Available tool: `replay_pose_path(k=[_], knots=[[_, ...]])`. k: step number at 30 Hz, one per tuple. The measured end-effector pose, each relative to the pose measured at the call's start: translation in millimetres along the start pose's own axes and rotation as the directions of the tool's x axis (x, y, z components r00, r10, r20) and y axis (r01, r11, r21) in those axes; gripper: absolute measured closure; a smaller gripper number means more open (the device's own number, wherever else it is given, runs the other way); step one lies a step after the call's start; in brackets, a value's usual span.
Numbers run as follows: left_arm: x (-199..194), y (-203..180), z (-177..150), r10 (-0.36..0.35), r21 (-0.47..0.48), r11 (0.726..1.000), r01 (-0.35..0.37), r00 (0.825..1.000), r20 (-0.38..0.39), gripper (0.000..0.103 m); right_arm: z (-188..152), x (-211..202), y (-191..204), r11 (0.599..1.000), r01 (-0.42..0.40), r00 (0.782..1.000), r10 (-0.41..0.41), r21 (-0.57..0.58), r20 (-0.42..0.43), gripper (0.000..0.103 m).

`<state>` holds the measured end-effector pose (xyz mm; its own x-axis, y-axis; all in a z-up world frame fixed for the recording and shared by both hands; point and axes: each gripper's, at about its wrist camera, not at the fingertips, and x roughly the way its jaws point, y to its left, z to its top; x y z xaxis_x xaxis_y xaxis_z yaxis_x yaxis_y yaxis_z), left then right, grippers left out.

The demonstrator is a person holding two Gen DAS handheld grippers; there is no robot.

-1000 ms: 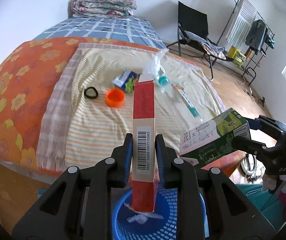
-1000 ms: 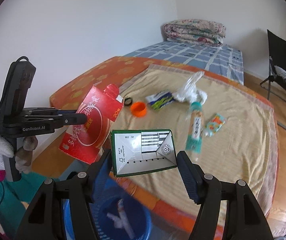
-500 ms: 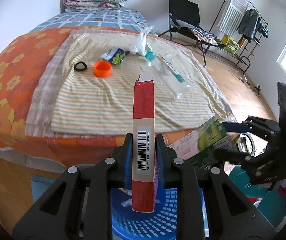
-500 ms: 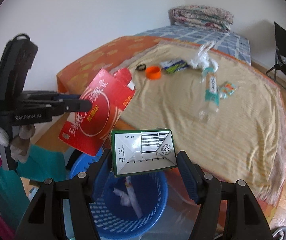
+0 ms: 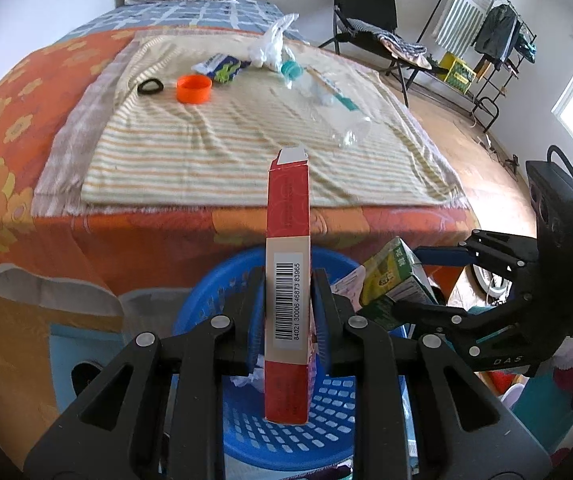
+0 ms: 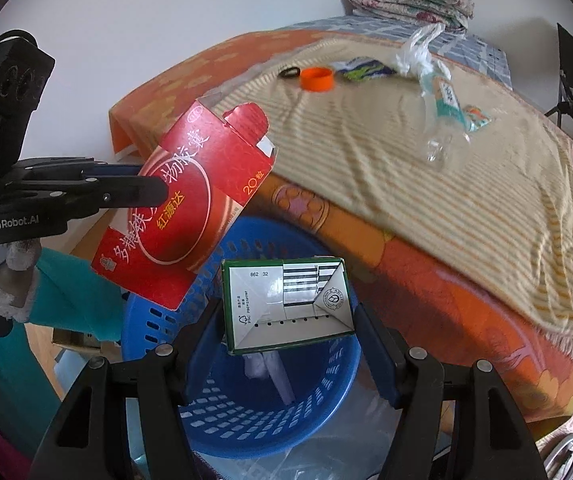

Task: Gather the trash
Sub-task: 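Carry both items over the blue basket and open both grippers to drop them, then withdraw both grippers from the basket back toward the bed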

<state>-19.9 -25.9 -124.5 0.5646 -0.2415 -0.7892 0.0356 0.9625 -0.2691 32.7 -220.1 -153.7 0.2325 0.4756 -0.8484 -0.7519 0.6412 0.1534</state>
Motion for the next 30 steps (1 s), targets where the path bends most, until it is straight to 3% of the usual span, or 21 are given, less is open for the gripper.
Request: replay_pose_path(k=[9,10,13,27,30], knots=[[16,-3,-13,0.021,0.021,1.000,-0.020,0.998,-0.059,0.081,-9,10,4,1.000,-0.013,0.999,0.014,0.010,-0.043,0.034],[17,-2,-13,0.026,0.021,0.999,-0.025,0.998,-0.065,0.077,-10,12,3,1.000,-0.013,0.999,0.013,0.014,-0.048,0.034],[18,-1,-14,0.027,0.018,0.999,-0.026,0.998,-0.064,0.071,-11,15,3,1.000,-0.018,0.998,0.020,0.024,-0.057,0.034],[20,1,-13,0.044,0.016,0.999,-0.043,0.997,-0.066,0.070,-11,14,-1,0.999,-0.008,0.998,0.011,0.052,-0.055,0.025],[20,2,-12,0.049,0.011,0.999,-0.049,0.997,-0.057,0.051,-10,13,-2,0.998,0.000,0.999,0.003,0.056,-0.050,0.021]])
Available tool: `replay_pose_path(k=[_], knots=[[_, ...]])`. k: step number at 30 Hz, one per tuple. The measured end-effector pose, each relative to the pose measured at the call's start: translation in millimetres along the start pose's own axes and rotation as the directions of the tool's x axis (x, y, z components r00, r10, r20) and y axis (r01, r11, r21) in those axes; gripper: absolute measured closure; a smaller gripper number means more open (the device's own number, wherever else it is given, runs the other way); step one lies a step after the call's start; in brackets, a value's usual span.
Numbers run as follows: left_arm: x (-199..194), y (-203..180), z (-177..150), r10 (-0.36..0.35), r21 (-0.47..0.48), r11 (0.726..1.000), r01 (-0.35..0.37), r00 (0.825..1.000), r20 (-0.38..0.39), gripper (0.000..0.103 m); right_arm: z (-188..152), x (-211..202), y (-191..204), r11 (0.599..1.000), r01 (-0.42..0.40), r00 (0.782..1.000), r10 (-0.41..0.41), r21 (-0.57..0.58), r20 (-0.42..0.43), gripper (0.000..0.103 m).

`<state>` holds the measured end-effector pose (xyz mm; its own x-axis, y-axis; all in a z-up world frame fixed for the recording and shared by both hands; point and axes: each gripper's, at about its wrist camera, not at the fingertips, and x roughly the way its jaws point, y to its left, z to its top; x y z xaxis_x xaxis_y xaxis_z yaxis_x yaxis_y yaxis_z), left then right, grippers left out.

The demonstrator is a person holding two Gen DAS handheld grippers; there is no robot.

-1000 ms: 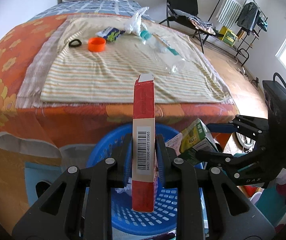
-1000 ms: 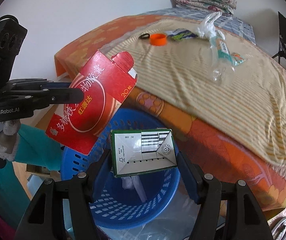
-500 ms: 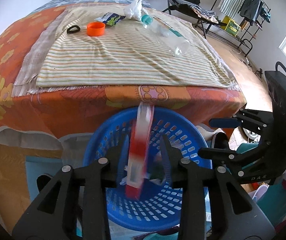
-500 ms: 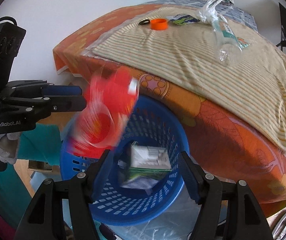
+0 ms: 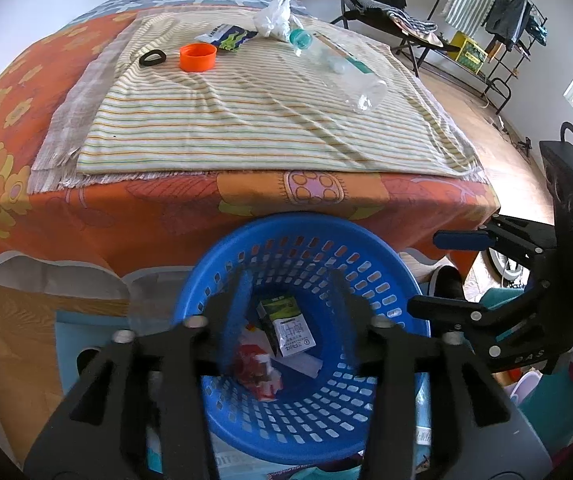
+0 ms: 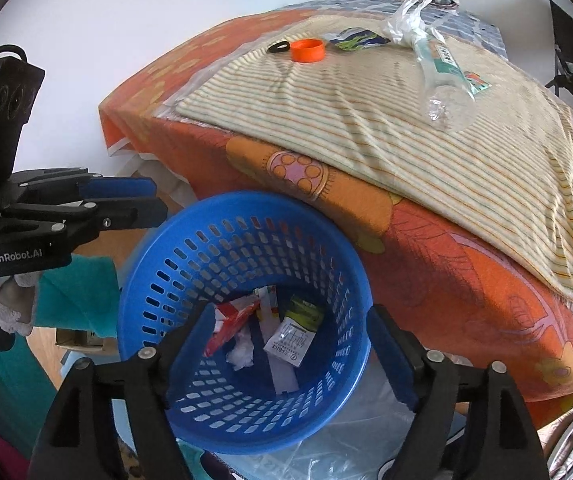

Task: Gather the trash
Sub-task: 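Withdraw both grippers from the basket back toward the bed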

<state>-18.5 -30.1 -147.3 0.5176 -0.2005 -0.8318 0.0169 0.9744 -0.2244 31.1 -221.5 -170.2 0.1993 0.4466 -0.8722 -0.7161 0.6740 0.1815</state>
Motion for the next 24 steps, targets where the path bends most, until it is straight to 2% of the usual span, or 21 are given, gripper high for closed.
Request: replay_pose_path(k=[9,24], knots=[[-2,1,6,0.020,-0.012,1.000,-0.020,1.000,0.017,0.044,5,-6,-6,0.999,0.020,1.000,-0.021,0.033,0.023,0.014],[-2,-4,8,0.046,0.016,0.999,-0.046,0.998,0.031,0.044,11,-15,-7,0.998,0.028,0.998,-0.031,0.053,0.056,0.012]])
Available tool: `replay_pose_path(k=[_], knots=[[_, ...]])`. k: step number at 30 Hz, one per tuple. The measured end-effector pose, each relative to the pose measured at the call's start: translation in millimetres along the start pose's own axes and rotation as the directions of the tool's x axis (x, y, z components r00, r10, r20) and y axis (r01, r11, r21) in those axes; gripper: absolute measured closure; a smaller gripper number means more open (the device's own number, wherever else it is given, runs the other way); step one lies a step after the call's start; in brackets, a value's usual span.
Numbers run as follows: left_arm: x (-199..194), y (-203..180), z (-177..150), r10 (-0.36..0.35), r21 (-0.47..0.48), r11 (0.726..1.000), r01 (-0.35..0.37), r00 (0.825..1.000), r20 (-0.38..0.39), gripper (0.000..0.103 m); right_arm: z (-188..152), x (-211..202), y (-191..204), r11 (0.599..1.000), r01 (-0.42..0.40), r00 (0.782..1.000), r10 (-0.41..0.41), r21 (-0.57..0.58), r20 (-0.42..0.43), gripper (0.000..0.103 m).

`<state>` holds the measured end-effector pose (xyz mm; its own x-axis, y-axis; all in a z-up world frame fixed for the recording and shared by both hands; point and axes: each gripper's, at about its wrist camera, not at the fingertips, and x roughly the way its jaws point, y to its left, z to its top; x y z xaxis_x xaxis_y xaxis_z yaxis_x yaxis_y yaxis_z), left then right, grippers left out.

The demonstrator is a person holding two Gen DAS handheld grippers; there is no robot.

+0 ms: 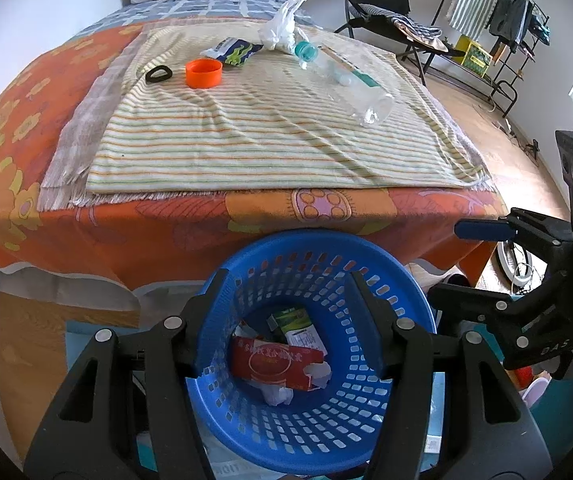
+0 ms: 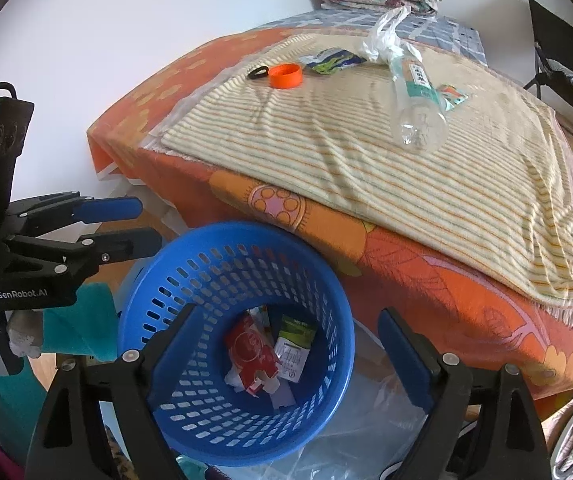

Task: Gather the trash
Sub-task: 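Withdraw both grippers from the basket back toward the bed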

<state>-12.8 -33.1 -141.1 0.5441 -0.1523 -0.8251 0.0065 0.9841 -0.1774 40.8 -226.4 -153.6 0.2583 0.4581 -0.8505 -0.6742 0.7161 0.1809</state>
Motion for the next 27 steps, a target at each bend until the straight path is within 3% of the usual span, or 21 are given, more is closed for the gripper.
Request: replay_pose_path(k=[17,27], knots=[[-4,-6,11,0.004,0.021,1.000,-0.004,1.000,0.017,0.044,25,-18,-17,0.998,0.006,0.998,-0.009,0.062,0.060,0.010],[-5,12,56,-0.006,-0.033,0.999,0.007,1.000,0.021,0.044,68,-37,-44,0.991,0.016,0.991,-0.033,0.130,0.130,0.008]])
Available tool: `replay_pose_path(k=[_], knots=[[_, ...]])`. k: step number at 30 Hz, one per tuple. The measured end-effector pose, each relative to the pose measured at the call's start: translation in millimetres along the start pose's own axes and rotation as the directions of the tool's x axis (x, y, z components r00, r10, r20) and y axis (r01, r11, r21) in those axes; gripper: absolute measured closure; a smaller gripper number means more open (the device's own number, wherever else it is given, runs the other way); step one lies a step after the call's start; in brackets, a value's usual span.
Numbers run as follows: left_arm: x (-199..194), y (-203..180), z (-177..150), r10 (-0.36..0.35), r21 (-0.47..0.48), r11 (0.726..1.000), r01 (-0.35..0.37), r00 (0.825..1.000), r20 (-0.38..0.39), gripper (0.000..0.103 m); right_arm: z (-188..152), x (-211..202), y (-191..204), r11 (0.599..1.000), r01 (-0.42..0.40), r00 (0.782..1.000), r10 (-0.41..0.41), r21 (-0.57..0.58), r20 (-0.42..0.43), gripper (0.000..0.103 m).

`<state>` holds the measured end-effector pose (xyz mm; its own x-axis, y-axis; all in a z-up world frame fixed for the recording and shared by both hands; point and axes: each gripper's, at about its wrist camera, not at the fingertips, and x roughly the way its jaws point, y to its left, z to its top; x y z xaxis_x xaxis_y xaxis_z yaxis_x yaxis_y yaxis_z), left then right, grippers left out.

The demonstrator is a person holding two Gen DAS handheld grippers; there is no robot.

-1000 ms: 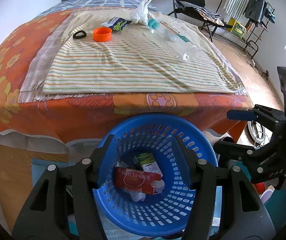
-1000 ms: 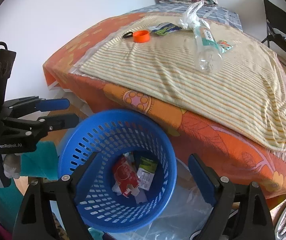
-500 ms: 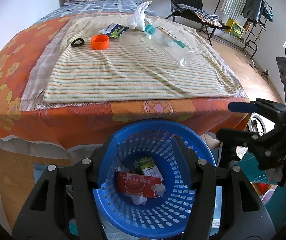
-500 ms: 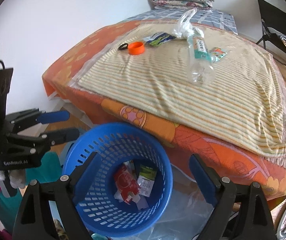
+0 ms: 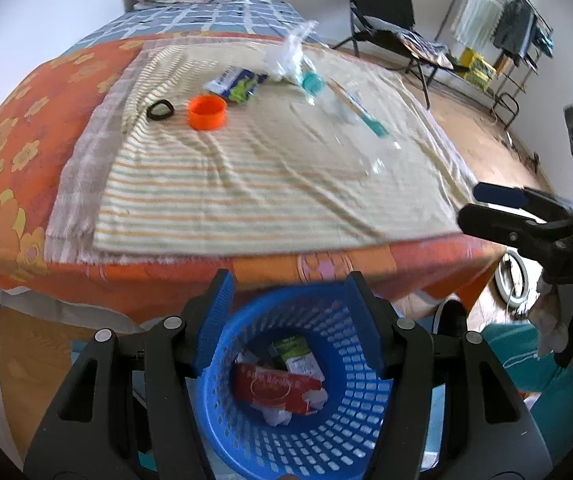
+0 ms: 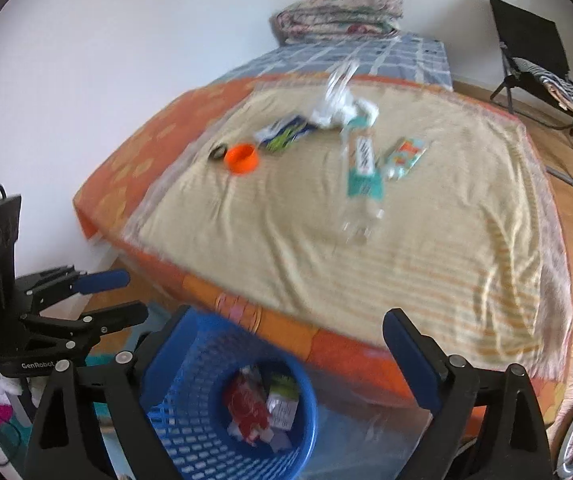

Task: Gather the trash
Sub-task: 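Withdraw both grippers from the basket back toward the bed, then grasp the orange cap with the left gripper while the right grasps the water bottle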

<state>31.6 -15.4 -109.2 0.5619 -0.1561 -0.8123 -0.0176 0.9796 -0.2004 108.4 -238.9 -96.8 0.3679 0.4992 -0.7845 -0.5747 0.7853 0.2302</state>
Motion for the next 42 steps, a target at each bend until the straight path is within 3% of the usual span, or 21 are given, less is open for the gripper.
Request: replay_pose_path(k=[6,14,23,32,42], knots=[[9,20,36,0.047,-0.009,0.999,-0.047,0.999,0.010,0.043,30,3,-18,0.999,0.018,1.000,-0.019,0.041,0.017,0.005],[37,59,81,0.045,-0.135,0.990,-0.045,0.999,-0.003,0.043,70,32,-53,0.984,-0.011,1.000,0.014,0.177,-0.015,0.005],[72,77,117,0.058,-0.182,0.982,-0.060,0.998,-0.014,0.043,117,73,-73,0.967,-0.014,0.999,0.027,0.256,-0.046,0.005],[117,73,142,0.084,-0.153,0.984,-0.091,0.995,-0.050,0.043,150,114,-89,0.963,0.038,0.996,-0.013,0.267,-0.092,0.006],[147,79,156,0.145,-0.130,0.979,-0.155,0.986,-0.078,0.043,160,151,-93,0.961,0.026,0.990,0.014,0.277,-0.142,0.016]])
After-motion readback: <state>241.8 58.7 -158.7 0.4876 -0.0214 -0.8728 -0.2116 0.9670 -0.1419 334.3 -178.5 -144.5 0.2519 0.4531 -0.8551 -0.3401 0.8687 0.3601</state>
